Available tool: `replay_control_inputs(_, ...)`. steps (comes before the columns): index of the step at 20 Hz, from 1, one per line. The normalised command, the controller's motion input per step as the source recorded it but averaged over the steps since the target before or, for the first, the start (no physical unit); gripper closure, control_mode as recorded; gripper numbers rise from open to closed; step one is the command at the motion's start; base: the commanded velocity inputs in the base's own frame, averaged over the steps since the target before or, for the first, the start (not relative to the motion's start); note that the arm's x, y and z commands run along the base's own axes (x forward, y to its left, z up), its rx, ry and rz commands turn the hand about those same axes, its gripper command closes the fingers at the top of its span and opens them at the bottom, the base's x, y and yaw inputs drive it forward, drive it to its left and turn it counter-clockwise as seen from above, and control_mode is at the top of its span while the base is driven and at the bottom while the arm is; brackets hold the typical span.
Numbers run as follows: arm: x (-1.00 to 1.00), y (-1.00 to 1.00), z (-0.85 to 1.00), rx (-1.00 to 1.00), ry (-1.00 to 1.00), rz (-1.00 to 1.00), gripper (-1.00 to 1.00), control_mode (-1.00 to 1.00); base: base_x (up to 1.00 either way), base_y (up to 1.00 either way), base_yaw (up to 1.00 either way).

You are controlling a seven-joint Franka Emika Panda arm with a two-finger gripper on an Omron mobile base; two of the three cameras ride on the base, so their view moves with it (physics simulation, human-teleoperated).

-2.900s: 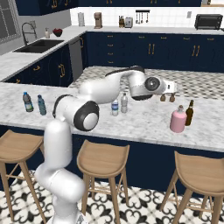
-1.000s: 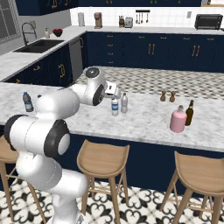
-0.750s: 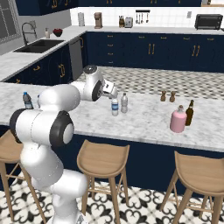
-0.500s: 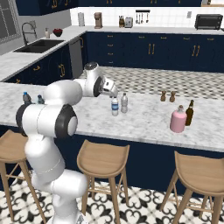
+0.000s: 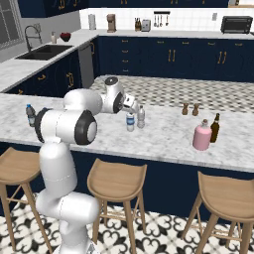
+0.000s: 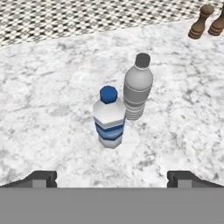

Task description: Move the plastic bottles in the middle to the plastics group, and the glass bottles in the middle to the glass group.

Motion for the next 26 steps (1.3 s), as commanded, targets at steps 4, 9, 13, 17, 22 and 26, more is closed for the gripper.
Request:
replay_control_inputs(4,0.32,-0.15,0.00,0.00,0.00,0.05,-1.00,-1.00,0.00,0.00,0.00)
replay_control_inputs(9,0.12,0.12,-0.17,0.00,0.01,0.05,-1.00,-1.00,0.00,0.00,0.00)
replay_control_inputs(13,0.19,0.01,-0.38,0.00,0.00,0.00,-1.00,-1.00,0.00,0.00,0.00)
replay_control_inputs(17,0.08,-0.07,-0.05,0.00,0.02,0.00,-1.00,-1.00,0.00,0.00,0.00)
replay_control_inputs(22,0.28,0.00,-0.12,0.00,0.02,0.00,-1.00,-1.00,0.00,0.00,0.00)
replay_control_inputs(26,0.28,-0.01,-0.11,0.00,0.02,0.00,-1.00,-1.00,0.00,0.00,0.00)
